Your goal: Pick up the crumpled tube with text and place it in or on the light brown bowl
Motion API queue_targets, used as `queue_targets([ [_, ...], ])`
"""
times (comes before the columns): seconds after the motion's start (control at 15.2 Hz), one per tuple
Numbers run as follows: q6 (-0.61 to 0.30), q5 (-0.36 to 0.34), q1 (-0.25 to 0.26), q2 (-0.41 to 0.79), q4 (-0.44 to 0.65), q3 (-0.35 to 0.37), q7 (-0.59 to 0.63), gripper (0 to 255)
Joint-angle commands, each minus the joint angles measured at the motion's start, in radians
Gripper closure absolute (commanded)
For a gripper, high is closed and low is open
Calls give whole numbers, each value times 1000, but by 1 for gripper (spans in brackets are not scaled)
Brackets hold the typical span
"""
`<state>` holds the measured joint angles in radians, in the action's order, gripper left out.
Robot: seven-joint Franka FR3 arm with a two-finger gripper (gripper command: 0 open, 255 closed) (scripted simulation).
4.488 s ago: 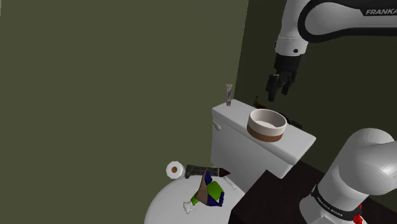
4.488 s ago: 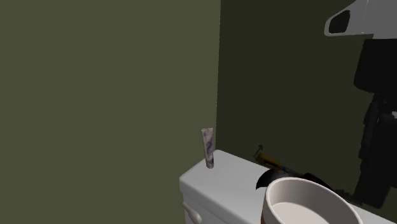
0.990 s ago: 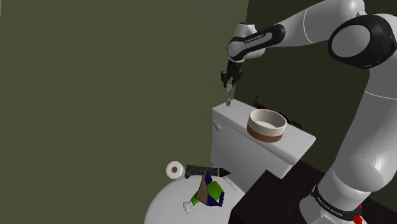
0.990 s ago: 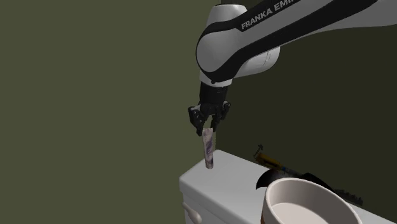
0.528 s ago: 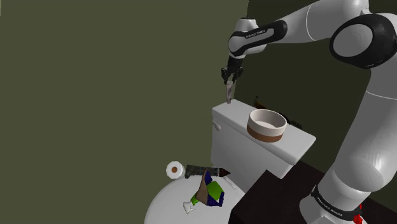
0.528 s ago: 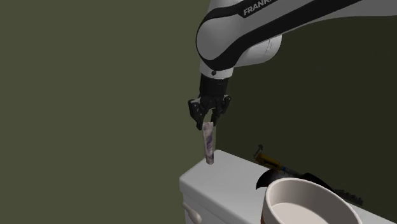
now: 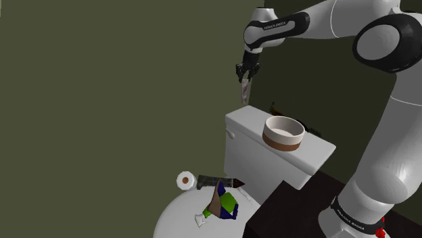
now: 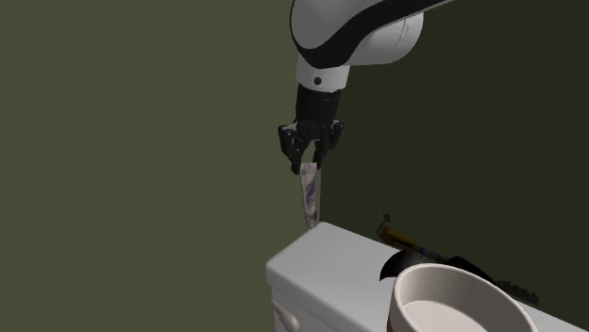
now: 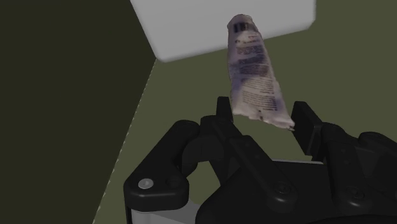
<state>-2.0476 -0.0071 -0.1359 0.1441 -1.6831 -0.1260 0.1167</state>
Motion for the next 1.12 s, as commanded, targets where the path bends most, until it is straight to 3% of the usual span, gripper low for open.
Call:
queue_targets([
  [0.0, 29, 0, 0, -1, 27, 0, -1, 255],
  [1.06, 247, 5, -4, 26, 272, -2, -7, 255],
])
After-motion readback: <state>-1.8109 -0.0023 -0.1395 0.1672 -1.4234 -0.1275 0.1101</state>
